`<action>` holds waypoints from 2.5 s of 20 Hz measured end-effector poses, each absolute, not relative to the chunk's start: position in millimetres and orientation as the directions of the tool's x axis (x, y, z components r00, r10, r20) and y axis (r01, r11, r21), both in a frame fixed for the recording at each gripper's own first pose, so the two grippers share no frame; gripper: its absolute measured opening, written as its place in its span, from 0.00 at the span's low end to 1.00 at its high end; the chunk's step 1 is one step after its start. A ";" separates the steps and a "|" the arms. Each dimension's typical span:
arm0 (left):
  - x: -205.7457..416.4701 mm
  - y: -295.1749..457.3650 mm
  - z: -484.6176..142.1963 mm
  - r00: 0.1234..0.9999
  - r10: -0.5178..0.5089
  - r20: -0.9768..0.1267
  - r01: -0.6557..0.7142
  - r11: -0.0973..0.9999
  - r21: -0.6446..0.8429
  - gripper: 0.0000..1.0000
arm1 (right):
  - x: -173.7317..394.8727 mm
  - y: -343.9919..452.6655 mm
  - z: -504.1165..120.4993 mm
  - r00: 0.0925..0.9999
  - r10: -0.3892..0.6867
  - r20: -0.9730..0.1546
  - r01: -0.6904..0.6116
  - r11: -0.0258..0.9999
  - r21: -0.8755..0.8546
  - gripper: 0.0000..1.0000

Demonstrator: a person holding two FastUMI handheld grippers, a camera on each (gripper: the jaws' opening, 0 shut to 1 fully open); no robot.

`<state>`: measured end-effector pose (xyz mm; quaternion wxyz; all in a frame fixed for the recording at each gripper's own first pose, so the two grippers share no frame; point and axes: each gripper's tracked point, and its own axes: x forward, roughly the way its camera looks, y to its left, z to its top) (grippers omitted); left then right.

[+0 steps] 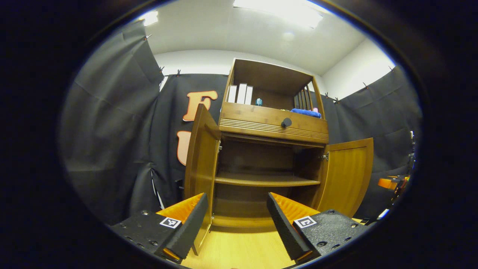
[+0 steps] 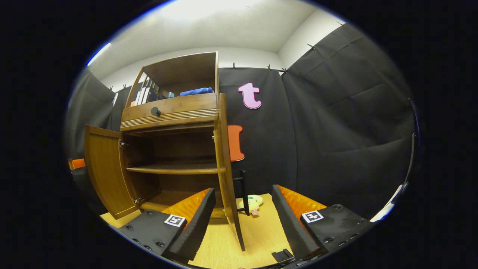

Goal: Open the right door of the double-door shoe cabinet with the right hand, and open the left door with the left hand.

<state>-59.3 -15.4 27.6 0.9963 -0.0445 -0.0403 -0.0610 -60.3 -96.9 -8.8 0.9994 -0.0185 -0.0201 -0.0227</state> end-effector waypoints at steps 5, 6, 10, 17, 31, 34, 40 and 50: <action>-75.4 -17.2 30.3 0.991 -0.104 0.087 0.110 0.992 -0.056 0.94 | -76.2 -104.9 -5.4 0.997 -0.060 0.046 0.062 0.998 -0.029 0.98; -77.7 -15.7 28.5 0.992 -0.097 0.086 0.101 0.994 -0.047 0.90 | -79.6 -105.9 -5.6 0.997 -0.062 0.045 0.064 0.997 -0.033 0.99; -89.7 -15.1 21.9 0.994 -0.077 0.072 0.079 0.996 -0.029 0.90 | -90.6 -109.3 -5.0 0.997 -0.061 0.036 0.063 0.997 -0.044 0.98; -106.2 -13.7 22.5 0.996 -0.070 0.055 0.073 0.995 -0.062 0.90 | -105.6 -112.0 -1.6 0.997 -0.053 0.051 0.055 0.998 -0.041 0.98; -124.7 -10.4 38.5 0.993 -0.057 0.106 0.062 0.997 -0.049 0.94 | -118.5 -114.1 5.7 0.996 -0.059 0.073 0.063 0.996 -0.056 0.99; -125.5 -12.0 39.4 0.993 -0.056 0.106 0.062 0.997 -0.050 0.94 | -117.3 -115.4 3.4 0.996 -0.060 0.066 0.063 0.997 -0.048 0.98; -126.0 -21.0 39.2 0.992 -0.070 0.105 0.075 0.996 -0.040 0.90 | -117.2 -120.6 1.1 0.997 -0.058 0.060 0.060 0.997 -0.038 0.98; -130.3 -33.9 46.8 0.989 -0.085 0.123 0.089 0.996 -0.026 0.94 | -119.5 -132.6 0.2 0.996 -0.063 0.060 0.064 0.998 -0.016 0.98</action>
